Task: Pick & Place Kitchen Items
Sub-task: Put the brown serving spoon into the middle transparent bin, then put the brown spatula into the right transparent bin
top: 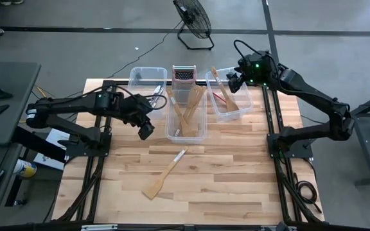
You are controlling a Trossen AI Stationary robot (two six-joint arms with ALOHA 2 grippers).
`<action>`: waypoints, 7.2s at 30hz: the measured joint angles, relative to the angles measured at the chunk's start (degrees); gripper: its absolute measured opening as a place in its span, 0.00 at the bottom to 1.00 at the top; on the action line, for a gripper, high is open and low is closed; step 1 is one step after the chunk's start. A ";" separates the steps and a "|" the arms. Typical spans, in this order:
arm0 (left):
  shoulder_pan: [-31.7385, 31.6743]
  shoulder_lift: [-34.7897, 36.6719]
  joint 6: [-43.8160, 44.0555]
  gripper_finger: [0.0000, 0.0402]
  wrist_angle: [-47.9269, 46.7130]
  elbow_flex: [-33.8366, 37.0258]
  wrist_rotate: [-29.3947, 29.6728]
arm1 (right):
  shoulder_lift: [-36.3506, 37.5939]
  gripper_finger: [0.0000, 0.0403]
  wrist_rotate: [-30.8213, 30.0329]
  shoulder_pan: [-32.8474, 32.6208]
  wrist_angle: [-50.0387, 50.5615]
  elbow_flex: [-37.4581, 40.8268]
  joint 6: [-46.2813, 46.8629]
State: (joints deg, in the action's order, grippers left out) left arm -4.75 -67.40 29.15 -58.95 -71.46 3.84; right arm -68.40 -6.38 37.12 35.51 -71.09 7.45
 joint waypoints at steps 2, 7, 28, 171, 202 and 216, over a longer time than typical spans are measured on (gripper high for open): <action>0.00 0.00 0.04 0.56 0.01 0.00 0.00 | 0.00 0.56 -0.23 0.02 0.02 0.00 0.02; 0.00 0.00 0.02 0.56 0.01 0.00 0.00 | 0.00 0.56 -0.25 0.00 0.31 0.00 0.02; -0.11 0.02 1.13 0.56 0.01 0.00 0.96 | -13.73 0.56 -3.38 0.07 0.09 0.00 7.37; -0.07 29.00 -7.90 0.40 27.74 24.15 -1.36 | -26.19 0.22 -23.53 -33.64 -38.79 0.03 39.52; -0.09 28.85 -6.96 0.40 23.91 24.13 -3.06 | -20.60 0.43 -23.99 -34.03 -33.21 0.00 35.26; -0.09 22.30 -2.76 0.58 22.86 24.11 -8.50 | -3.31 0.43 -25.89 -33.16 -14.15 0.00 24.29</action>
State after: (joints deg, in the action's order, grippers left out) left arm -4.84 -45.09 26.39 -36.09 -47.35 -4.66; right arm -71.71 -32.27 3.97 21.35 -71.09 31.74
